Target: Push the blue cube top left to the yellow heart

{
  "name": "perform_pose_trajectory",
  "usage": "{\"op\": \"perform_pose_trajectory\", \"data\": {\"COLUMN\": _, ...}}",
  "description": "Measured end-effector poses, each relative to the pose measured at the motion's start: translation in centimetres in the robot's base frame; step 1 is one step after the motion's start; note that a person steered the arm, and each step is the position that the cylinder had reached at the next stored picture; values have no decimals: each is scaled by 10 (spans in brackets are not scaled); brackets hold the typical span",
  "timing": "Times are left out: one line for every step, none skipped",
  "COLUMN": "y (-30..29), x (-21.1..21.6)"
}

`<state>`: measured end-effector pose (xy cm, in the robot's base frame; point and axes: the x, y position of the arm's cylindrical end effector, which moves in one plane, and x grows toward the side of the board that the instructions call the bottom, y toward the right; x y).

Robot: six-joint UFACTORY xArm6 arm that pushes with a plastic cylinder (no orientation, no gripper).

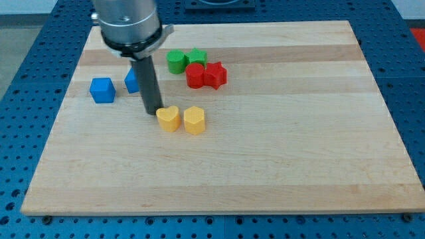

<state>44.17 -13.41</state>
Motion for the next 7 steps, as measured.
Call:
{"op": "perform_pose_trajectory", "data": {"y": -44, "x": 10}}
{"op": "perform_pose_trajectory", "data": {"y": -92, "x": 19}}
{"op": "perform_pose_trajectory", "data": {"y": -139, "x": 23}}
{"op": "perform_pose_trajectory", "data": {"y": -171, "x": -6}}
{"op": "perform_pose_trajectory", "data": {"y": -170, "x": -53}}
{"op": "perform_pose_trajectory", "data": {"y": -158, "x": -53}}
{"op": "perform_pose_trajectory", "data": {"y": -120, "x": -41}}
